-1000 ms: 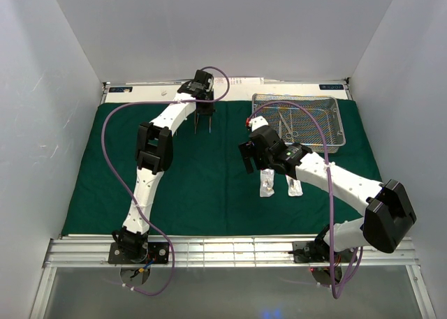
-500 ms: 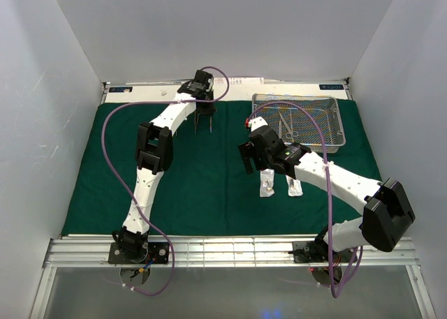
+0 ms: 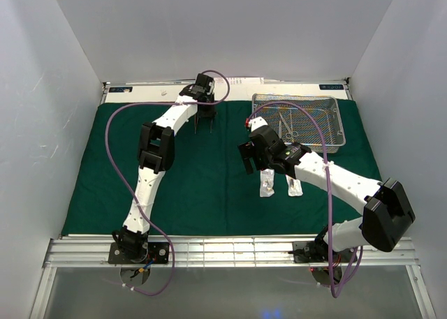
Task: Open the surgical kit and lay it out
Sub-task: Place the medical item in the surgical kit, then pick up the medical item from the container, then place the medical item in the surgical kit.
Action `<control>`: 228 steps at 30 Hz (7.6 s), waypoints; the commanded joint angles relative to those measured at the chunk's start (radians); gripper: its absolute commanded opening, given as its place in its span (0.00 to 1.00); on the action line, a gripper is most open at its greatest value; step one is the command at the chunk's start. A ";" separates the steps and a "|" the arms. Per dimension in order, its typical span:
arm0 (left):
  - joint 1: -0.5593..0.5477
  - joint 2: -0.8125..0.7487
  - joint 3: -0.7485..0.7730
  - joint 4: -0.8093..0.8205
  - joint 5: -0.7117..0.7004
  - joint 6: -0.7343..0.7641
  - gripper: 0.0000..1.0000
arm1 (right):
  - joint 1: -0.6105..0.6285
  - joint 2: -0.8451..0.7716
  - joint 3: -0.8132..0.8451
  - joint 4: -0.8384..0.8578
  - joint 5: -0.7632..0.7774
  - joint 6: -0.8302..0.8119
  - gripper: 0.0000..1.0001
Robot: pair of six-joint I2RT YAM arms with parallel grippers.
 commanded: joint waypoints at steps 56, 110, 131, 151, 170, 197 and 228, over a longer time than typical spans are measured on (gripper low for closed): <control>0.001 -0.466 -0.203 -0.043 -0.069 -0.097 0.89 | -0.084 -0.096 0.062 0.017 0.043 -0.017 0.88; 0.010 -1.023 -0.883 -0.048 -0.132 -0.111 0.95 | -0.652 0.763 0.604 0.057 -0.326 -0.363 0.40; 0.010 -1.013 -0.889 -0.048 -0.112 -0.116 0.94 | -0.650 0.772 0.593 0.022 -0.308 -0.372 0.08; 0.010 -1.034 -0.906 -0.039 -0.106 -0.125 0.94 | -0.649 0.599 0.628 0.062 -0.257 -0.264 0.08; 0.010 -1.126 -0.896 -0.102 -0.243 -0.126 0.95 | -0.344 0.381 0.618 -0.164 -0.162 0.125 0.08; 0.006 -1.514 -1.031 -0.233 -0.433 -0.175 0.96 | 0.229 0.570 0.493 -0.130 -0.053 0.602 0.08; -0.109 -1.566 -1.041 -0.266 -0.494 -0.203 0.96 | 0.258 0.711 0.512 -0.115 0.037 0.727 0.12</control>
